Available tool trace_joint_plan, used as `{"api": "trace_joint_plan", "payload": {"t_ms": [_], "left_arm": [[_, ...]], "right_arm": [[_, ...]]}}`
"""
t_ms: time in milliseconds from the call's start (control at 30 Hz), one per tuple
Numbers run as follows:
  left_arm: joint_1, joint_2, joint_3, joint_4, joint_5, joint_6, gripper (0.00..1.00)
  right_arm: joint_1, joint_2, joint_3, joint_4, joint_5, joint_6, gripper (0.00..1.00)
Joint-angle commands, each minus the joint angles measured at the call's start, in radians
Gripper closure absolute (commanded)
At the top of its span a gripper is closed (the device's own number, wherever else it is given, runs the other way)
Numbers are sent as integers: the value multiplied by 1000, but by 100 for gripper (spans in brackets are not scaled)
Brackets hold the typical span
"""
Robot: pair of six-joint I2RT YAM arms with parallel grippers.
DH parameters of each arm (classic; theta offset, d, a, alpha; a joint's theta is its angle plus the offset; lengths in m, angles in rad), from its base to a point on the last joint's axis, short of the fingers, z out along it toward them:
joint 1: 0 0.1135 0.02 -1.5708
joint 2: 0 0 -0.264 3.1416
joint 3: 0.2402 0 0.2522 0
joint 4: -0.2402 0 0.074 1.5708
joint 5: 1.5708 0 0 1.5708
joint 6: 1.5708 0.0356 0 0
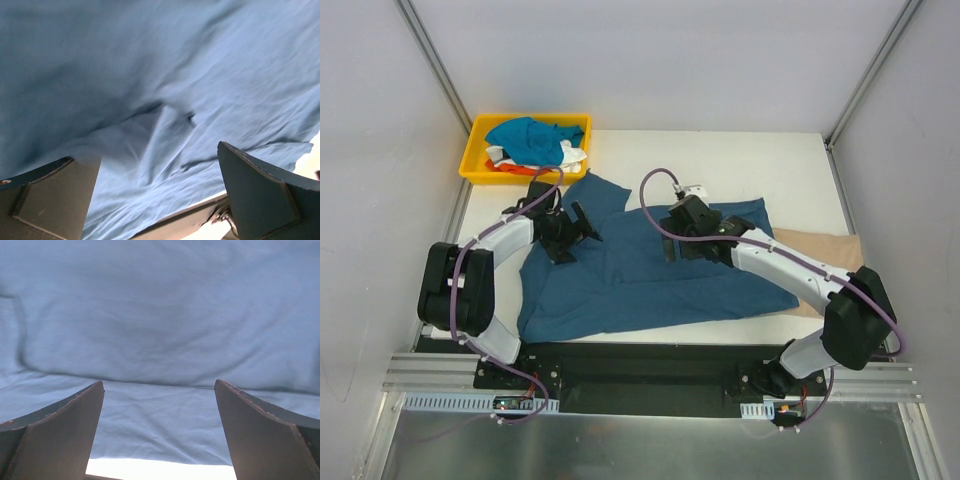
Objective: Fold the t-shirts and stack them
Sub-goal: Fold the tshirt
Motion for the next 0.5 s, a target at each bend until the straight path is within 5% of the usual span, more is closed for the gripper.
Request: {"api": "trace_joint_plan", "payload": {"t_ms": [0,300,467], "left_arm": [[-2,45,66,16,-22,-9,1],[7,202,196,-40,-70,15,1],[6,110,210,-63,-99,32,1]], "right_arm": [[-53,-48,-32,-69,58,48,3],[-150,-94,-15,-93,61,24,3],[-218,-125,-9,-83,38,-7,3]]}}
